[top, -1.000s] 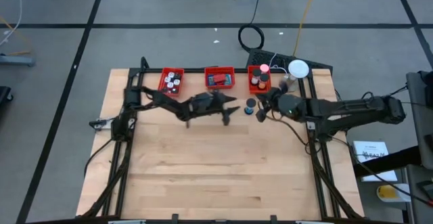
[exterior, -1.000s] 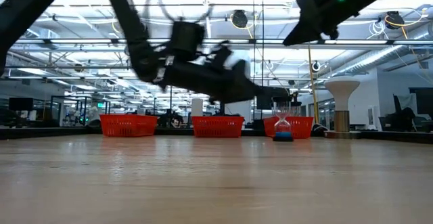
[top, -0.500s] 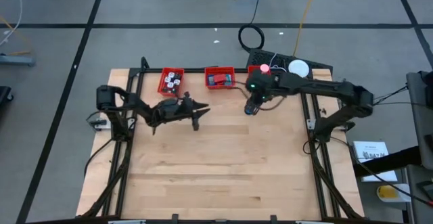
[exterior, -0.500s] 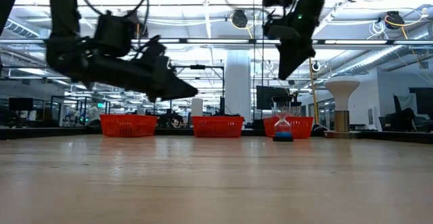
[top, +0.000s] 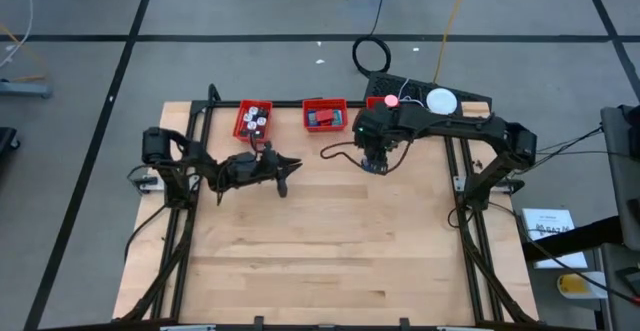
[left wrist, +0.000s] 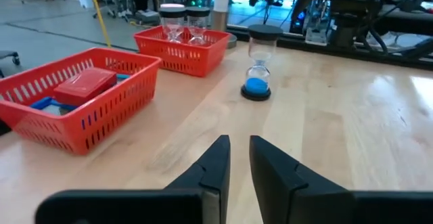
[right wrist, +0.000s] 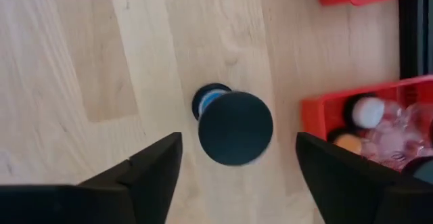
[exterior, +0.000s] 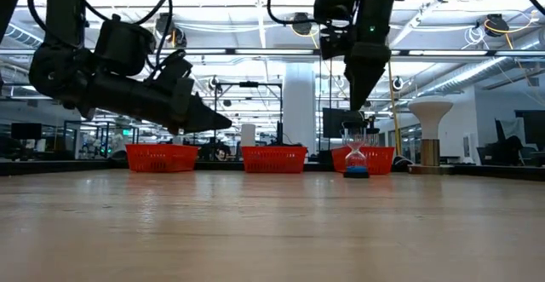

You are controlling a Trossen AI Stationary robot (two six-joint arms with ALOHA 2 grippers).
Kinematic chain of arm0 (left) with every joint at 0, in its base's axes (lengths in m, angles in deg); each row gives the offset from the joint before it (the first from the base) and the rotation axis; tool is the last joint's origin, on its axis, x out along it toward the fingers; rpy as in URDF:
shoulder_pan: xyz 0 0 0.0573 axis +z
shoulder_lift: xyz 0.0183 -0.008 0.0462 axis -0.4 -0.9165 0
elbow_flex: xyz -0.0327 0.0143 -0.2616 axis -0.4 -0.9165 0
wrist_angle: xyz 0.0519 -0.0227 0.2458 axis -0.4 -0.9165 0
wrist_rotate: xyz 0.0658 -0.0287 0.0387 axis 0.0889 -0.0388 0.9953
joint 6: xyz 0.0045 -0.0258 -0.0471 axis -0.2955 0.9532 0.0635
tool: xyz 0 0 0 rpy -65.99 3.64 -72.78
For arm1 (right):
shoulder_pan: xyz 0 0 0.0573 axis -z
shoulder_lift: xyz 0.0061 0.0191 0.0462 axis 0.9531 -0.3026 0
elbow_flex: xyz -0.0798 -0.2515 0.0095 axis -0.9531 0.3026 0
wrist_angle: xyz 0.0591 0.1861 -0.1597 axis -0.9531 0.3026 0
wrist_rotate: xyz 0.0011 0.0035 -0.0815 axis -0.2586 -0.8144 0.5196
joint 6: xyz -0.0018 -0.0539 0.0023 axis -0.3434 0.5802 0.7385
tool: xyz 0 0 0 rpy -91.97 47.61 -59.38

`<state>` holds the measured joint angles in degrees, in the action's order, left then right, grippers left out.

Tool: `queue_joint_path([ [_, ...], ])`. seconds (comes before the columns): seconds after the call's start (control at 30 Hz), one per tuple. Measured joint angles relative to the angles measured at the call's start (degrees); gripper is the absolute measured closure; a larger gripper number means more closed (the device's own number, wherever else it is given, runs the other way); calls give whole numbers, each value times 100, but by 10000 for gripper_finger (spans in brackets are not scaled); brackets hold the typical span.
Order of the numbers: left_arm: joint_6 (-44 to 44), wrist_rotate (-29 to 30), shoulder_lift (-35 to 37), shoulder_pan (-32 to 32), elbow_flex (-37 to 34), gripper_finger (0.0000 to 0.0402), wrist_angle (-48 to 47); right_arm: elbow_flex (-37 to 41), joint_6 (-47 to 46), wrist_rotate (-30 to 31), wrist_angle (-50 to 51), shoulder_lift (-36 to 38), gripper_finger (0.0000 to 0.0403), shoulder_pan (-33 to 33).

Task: Pick & Place Office items
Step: Put the blue hour glass into the right red bin

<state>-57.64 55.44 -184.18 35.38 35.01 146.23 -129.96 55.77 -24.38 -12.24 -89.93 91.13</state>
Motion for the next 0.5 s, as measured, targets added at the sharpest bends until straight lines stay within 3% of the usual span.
queue_joint_path([
  [0.17,-96,288,0,-141,4,350,-4,6,740,-14,-101,-40,106,0],
  [0.3,-163,317,0,-160,4,350,-9,20,1330,-302,-133,-216,108,-5],
  [0.5,-212,321,-2,-160,4,350,-107,20,2036,-270,-197,-454,120,-13],
])
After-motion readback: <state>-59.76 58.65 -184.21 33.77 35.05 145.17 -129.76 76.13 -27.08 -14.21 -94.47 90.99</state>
